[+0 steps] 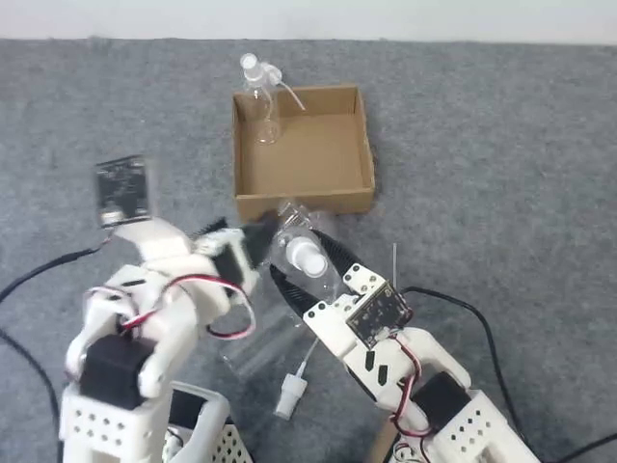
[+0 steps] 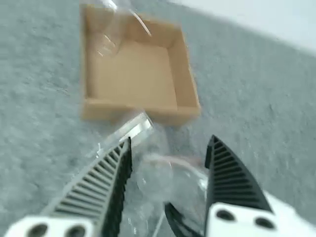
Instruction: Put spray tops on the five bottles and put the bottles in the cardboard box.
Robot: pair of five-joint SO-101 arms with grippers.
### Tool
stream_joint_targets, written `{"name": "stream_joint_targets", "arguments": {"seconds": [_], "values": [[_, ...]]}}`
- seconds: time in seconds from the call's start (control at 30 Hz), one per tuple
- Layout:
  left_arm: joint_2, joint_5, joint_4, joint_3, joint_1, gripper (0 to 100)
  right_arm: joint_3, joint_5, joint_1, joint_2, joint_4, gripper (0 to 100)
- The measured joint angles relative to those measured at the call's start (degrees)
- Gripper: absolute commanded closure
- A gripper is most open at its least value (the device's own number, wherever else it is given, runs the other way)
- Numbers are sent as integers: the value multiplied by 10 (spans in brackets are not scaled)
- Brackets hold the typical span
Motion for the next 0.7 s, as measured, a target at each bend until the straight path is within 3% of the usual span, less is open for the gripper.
{"name": "stream_joint_targets", "arguments": {"seconds": [0.37, 0.7], "values": [[-3, -1, -24, -13, -142, 772, -52, 0, 19, 0, 107, 992], [0, -4, -109, 114, -223, 772, -131, 0, 53, 11, 107, 993]]}}
